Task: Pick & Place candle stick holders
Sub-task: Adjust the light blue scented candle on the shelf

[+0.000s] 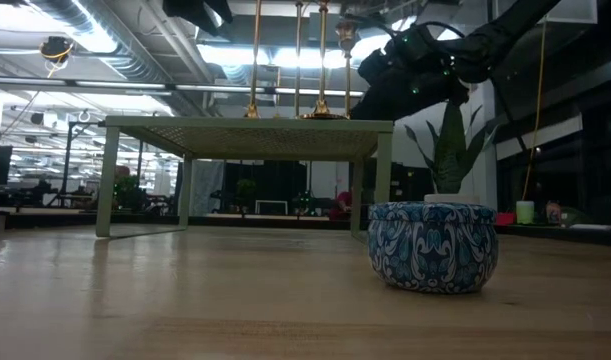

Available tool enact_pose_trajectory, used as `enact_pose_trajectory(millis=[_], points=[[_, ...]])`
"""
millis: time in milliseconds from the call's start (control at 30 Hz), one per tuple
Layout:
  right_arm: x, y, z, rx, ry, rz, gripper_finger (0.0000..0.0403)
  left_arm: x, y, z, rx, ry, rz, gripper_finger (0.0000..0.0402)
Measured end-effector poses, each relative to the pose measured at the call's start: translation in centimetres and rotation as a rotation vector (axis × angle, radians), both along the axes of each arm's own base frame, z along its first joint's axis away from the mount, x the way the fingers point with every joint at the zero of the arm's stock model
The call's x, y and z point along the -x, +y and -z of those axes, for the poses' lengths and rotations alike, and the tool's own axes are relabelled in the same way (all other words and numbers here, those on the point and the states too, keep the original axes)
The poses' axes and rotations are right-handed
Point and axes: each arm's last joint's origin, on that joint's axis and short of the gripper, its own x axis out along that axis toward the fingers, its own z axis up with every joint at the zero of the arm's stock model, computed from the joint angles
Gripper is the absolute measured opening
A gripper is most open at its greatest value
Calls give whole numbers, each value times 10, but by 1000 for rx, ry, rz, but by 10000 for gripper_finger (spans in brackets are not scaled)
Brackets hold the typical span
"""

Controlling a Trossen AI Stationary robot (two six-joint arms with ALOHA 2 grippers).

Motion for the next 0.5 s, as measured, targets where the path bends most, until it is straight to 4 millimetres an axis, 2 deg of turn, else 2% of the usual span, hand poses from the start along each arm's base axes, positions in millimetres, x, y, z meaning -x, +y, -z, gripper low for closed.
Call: enact_pose_trajectory(millis=[200,500], points=[[-6,-3,-7,34,-18,-3,122,0,0,0,0,0,0,313],[-23,-11,-2,30,20,-18,122,0,0,0,3,-2,-3,313]])
